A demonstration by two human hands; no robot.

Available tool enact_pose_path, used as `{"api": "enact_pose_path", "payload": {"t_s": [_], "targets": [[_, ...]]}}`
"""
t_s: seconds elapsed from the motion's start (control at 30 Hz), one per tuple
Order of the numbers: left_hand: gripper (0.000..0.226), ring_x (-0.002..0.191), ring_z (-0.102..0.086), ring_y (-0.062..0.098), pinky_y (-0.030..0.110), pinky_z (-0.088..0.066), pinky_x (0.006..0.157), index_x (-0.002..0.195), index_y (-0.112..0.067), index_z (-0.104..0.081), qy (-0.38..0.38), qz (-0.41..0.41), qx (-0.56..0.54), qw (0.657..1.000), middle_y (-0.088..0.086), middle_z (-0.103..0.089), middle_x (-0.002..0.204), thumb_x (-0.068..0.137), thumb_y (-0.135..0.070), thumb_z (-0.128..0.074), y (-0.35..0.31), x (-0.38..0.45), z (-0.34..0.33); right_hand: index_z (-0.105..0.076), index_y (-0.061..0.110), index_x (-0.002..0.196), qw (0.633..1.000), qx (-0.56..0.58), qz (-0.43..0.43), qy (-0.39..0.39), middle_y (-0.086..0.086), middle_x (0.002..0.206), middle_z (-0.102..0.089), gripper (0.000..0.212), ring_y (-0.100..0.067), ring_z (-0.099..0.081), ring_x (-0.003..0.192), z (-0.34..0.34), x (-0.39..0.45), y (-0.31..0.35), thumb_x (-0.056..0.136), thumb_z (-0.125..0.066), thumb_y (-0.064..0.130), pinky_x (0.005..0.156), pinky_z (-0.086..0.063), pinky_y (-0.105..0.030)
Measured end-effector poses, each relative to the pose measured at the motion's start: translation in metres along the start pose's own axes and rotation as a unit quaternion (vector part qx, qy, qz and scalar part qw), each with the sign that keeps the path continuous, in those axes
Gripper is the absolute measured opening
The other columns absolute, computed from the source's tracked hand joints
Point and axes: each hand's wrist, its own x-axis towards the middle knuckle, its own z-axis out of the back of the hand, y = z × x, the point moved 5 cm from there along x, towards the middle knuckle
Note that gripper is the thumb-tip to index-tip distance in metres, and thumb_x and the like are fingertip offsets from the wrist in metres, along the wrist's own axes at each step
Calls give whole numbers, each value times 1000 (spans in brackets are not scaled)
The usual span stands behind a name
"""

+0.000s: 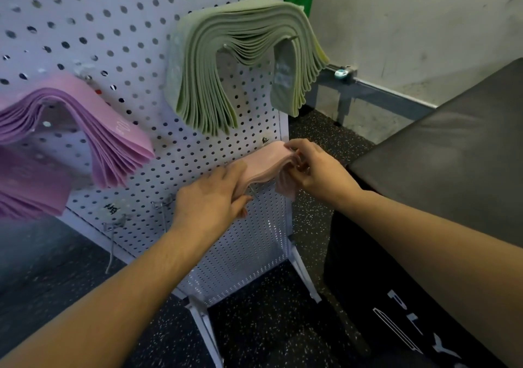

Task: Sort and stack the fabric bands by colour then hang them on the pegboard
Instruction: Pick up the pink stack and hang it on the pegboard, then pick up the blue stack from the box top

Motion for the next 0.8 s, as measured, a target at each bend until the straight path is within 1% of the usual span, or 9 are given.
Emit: {"api": "enact_pose_path", "payload": {"t_s": [0.17,0.27,0.37,0.43,0.47,0.53,0.63,0.7,0.8], "targets": [[74,106,-64,13,31,-54,70,152,-37,-25,26,-3,18,999,-9,-57,138,90,-72,-44,-6,-3,15,-41,43,137,1000,-15,-7,10,5,120,-54,52,-12,-62,96,8,-7,2,93,-68,43,89,-56,-35],[75,95,-68,13,34,-59,67,150,-37,-29,35,-8,13,999,-8,-60,136,87,-73,-49,-9,-8,21,-42,39,138,1000,-28,-10,6,7,118,-53,53,-12,-61,93,25,-23,2,92,-64,52,87,-54,-36],[65,88,-70,14,33,-59,60,144,-40,-35,40,-18,9,999,-10,-60,137,89,-73,-47,-19,-13,35,-46,34,138,999,-44,-18,6,9,114,-50,50,-10,-60,92,50,-49,0,93,-68,42,89,-52,-35],[56,87,-68,11,26,-50,51,142,-44,-36,44,-34,12,998,-16,-59,135,93,-71,-42,-33,-18,48,-53,30,132,998,-61,-28,-1,7,109,-53,41,-11,-60,87,71,-72,-4,94,-68,36,89,-52,-37],[50,87,-67,11,26,-47,51,140,-45,-38,47,-42,8,998,-18,-60,132,96,-69,-41,-41,-20,54,-56,30,127,997,-69,-34,-6,7,108,-55,35,-11,-60,86,83,-85,-7,94,-67,33,89,-52,-38],[39,88,-66,12,29,-51,58,133,-46,-45,48,-60,-14,997,-18,-63,123,98,-63,-41,-62,-22,68,-60,30,118,995,-83,-51,-15,8,104,-59,26,-10,-60,85,109,-115,-14,93,-65,27,87,-53,-40],[30,90,-56,5,24,-46,61,124,-44,-52,45,-117,-48,991,-22,-60,116,99,-58,-44,-107,-22,83,-62,31,112,989,-109,-89,-37,14,99,-60,25,-1,-58,80,154,-169,-23,90,-63,20,85,-53,-37],[27,96,-58,8,30,-51,71,119,-43,-55,55,-154,-85,983,-19,-58,107,98,-57,-46,-146,-19,90,-63,31,111,982,-131,-124,-52,16,98,-60,24,0,-58,78,188,-210,-30,89,-63,20,84,-52,-35],[20,81,-54,8,30,-41,61,111,-43,-54,97,-197,-129,967,-18,-52,88,98,-58,-48,-216,-12,97,-65,30,113,970,-151,-174,-75,15,101,-61,22,-5,-61,79,242,-273,-40,92,-63,23,83,-52,-32]]}}
